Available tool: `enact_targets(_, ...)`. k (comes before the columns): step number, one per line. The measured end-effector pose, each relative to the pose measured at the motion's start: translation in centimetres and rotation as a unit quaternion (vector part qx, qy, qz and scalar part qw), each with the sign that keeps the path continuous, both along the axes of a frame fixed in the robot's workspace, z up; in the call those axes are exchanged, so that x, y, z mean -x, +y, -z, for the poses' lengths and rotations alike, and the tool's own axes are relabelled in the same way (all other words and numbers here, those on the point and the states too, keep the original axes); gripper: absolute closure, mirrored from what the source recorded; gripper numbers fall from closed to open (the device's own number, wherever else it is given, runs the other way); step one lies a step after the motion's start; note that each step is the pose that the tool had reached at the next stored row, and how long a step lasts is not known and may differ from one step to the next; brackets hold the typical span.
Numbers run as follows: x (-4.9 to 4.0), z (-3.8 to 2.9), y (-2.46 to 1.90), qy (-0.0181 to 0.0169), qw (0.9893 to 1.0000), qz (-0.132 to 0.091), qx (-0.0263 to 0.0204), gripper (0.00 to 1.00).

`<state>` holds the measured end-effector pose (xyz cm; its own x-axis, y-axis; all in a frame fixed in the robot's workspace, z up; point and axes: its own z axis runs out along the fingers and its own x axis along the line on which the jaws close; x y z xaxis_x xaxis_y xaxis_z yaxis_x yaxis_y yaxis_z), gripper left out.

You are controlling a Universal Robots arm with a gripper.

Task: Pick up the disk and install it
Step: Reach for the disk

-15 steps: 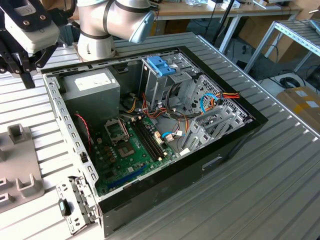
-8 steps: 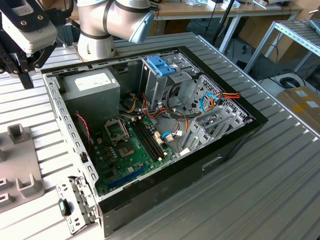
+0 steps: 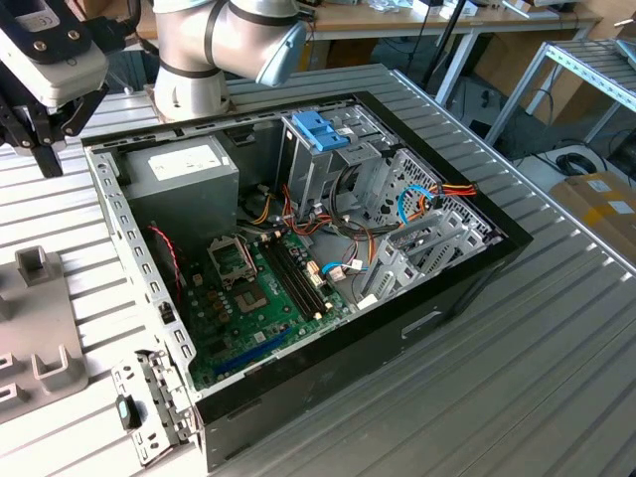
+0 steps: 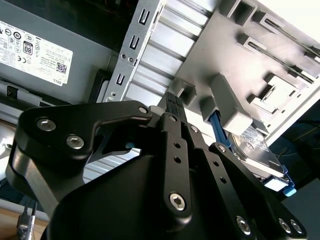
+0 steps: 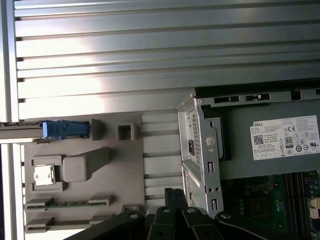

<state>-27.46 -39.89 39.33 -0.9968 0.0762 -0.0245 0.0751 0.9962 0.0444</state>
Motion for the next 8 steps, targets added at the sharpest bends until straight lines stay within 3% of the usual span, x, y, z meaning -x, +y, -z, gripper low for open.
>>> enact_targets(8, 0.36, 0.00, 0.00, 0.0000, 1.0000, 0.000, 0.0000, 0.90)
